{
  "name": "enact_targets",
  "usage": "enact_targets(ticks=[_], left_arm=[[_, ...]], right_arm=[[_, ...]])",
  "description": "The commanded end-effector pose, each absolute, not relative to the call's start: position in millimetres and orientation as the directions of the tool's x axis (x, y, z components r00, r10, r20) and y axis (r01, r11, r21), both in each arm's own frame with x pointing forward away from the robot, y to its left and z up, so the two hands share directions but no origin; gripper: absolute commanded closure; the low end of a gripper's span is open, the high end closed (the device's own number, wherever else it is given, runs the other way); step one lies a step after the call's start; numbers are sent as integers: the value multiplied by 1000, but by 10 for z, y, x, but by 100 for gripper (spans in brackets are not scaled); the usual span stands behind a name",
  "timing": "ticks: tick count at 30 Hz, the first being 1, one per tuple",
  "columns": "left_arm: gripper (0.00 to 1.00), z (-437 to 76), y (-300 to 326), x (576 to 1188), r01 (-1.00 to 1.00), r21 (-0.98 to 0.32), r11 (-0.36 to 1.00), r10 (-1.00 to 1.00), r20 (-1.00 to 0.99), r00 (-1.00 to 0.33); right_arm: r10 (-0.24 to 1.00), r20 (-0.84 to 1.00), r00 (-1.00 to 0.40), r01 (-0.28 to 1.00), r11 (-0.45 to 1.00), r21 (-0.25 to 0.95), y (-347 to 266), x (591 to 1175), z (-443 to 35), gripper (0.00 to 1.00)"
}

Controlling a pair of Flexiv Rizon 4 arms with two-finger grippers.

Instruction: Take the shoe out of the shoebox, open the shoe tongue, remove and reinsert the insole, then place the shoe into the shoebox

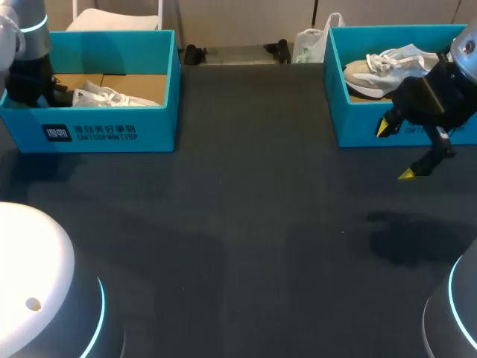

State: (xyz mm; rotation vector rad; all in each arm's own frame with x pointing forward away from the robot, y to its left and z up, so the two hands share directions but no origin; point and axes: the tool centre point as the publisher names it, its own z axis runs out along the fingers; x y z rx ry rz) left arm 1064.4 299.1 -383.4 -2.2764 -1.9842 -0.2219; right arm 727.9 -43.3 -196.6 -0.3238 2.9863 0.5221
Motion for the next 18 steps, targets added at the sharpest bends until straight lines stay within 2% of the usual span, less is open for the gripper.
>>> enact_targets(ticks=[1,18], left_arm=[[0,-3760,2997,10651,990,2,-141,975,174,138],[0,-2904,2847,10571,993,-8,-115,990,82,115]], right_arm=[[-191,-126,-973,-222,920,322,-424,7285,-1974,0],[-191,-126,-973,-222,920,322,-424,7285,-1974,0]])
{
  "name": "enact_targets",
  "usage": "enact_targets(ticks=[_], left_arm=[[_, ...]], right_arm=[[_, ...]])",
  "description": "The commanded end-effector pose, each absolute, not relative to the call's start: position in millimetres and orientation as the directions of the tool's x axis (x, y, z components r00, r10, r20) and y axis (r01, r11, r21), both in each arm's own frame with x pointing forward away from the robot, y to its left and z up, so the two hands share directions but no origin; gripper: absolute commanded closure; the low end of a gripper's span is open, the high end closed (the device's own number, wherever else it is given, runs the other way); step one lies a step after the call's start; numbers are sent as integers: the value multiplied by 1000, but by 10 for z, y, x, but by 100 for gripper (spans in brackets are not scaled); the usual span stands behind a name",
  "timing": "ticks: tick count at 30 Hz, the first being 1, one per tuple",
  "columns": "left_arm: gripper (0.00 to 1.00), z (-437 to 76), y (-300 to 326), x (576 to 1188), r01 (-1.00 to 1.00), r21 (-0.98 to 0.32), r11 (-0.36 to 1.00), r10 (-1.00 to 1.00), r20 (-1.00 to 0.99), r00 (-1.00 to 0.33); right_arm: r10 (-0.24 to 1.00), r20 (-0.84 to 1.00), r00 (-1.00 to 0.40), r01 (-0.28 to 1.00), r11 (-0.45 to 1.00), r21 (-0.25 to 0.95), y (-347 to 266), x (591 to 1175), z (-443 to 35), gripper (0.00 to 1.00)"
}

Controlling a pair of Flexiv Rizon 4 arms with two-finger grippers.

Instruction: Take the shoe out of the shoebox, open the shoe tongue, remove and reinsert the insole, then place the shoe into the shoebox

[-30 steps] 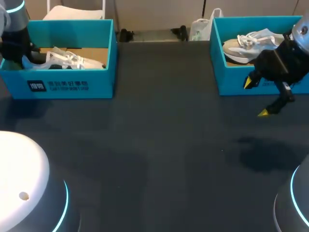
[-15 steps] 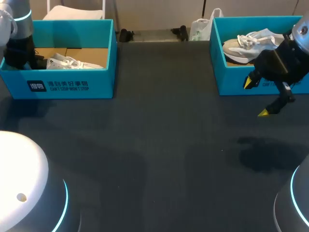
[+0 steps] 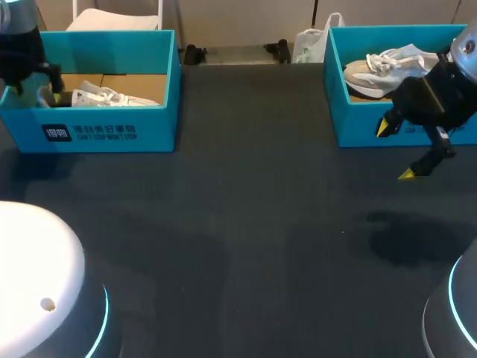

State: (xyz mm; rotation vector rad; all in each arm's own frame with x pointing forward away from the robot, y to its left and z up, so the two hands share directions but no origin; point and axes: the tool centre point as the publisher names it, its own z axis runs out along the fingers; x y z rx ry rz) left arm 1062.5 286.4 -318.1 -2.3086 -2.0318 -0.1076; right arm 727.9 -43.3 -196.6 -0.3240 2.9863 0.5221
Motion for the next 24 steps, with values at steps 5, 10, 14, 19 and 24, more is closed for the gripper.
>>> enact_targets(ticks=[5,10,14,19,24], left_arm=[[0,-2591,2815,10539,998,-10,-67,996,53,67],[0,-2302,2781,10369,998,-9,60,998,19,-60],[0,-2157,2694,10257,969,-48,241,970,33,-240],[0,-2063,2649,10186,915,-94,393,919,24,-393],[0,-2063,2649,10186,915,-94,393,919,24,-393]], right_arm=[[-191,-126,-973,-222,920,322,-424,7285,-1974,0],[-191,-126,-973,-222,920,322,-424,7285,-1974,0],[-191,-126,-973,-222,920,322,-424,7285,-1974,0],[-8,-94,-996,-42,929,368,-704,7418,-1985,0],[184,-58,-981,146,903,404,-982,7612,-1947,0]])
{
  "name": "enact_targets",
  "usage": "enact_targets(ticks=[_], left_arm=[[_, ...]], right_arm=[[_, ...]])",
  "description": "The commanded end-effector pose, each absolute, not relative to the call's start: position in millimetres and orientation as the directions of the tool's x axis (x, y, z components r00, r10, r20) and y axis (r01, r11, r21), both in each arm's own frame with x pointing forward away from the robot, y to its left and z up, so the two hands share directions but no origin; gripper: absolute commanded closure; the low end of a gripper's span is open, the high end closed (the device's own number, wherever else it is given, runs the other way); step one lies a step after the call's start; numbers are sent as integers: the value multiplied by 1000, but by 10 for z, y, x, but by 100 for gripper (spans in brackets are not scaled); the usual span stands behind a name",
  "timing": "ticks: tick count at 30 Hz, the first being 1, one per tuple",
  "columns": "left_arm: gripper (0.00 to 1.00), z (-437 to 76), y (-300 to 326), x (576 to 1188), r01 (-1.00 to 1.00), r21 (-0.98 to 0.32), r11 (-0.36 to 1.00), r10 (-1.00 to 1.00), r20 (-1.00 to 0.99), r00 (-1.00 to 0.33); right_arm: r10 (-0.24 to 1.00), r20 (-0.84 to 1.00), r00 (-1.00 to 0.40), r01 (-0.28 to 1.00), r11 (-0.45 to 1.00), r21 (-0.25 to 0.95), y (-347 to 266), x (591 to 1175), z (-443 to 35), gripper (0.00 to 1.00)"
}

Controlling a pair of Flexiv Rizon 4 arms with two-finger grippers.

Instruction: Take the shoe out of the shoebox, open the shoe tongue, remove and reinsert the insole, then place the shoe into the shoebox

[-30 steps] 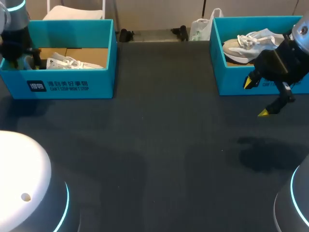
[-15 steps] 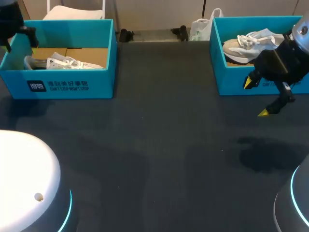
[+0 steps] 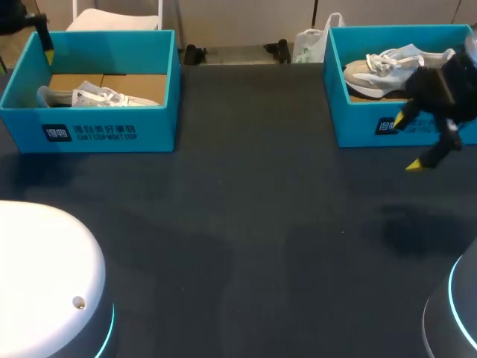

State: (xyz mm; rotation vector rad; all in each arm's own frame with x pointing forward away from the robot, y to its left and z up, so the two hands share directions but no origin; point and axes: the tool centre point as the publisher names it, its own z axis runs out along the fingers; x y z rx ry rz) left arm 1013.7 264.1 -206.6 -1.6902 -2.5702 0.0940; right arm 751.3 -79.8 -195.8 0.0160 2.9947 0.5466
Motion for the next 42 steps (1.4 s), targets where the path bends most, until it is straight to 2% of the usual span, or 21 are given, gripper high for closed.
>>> enact_targets(ticks=[1,11,14,17,19,42], left_arm=[[0,-2063,2649,10186,915,-94,393,919,24,-393],[0,-2063,2649,10186,915,-94,393,919,24,-393],[0,-2063,2649,10186,915,-94,393,919,24,-393],[0,-2063,2649,10186,915,-94,393,919,24,-393],[0,-2063,2649,10186,915,-94,393,919,24,-393],[0,-2063,2649,10186,915,-94,393,919,24,-393]], right_arm=[[207,-61,-976,165,897,410,-1018,7639,-1941,0],[426,-17,-905,395,854,339,-1653,8192,-1768,0],[515,-49,-856,460,801,383,-1831,8336,-1719,0],[590,-14,-807,543,752,373,-1983,8542,-1644,0],[591,-8,-807,539,742,398,-2059,8700,-1625,0],[591,-8,-807,539,742,398,-2059,8700,-1625,0]])
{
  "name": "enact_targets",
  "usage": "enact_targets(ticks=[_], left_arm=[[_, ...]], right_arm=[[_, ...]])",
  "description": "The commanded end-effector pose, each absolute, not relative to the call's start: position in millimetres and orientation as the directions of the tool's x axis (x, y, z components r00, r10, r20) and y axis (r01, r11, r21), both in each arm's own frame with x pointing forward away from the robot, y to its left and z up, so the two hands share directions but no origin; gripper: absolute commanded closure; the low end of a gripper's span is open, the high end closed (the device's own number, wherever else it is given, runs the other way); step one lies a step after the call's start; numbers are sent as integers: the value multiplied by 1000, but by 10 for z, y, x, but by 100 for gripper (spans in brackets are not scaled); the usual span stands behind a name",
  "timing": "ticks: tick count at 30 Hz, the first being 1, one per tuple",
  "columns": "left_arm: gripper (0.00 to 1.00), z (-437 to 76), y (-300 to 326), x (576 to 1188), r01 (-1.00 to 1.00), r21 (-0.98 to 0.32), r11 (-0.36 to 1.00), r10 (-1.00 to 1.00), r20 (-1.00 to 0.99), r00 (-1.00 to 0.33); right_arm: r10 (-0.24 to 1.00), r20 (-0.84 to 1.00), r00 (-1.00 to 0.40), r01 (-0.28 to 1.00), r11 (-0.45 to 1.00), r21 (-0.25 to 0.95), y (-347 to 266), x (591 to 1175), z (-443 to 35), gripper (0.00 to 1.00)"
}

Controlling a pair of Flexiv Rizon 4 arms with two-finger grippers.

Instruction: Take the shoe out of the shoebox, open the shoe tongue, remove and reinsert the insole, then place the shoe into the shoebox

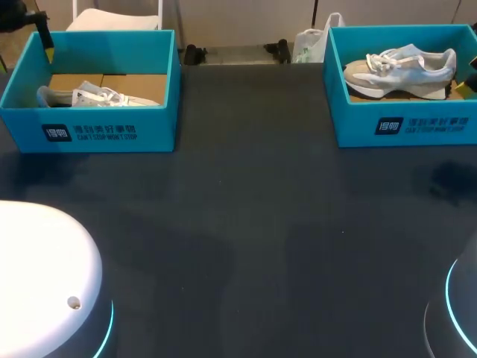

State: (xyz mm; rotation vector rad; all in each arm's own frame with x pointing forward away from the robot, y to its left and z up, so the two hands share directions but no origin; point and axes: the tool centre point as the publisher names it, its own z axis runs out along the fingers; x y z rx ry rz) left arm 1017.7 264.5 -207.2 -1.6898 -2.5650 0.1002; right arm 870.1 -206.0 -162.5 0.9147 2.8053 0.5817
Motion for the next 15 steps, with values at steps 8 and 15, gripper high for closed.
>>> enact_targets(ticks=[8,15], left_arm=[[0,-2063,2649,10186,915,-94,393,919,24,-393],[0,-2063,2649,10186,915,-94,393,919,24,-393]], right_arm=[[753,10,-658,705,612,359,-2286,9385,-1522,0],[908,6,-419,860,394,324,-2503,10167,-1496,0]])
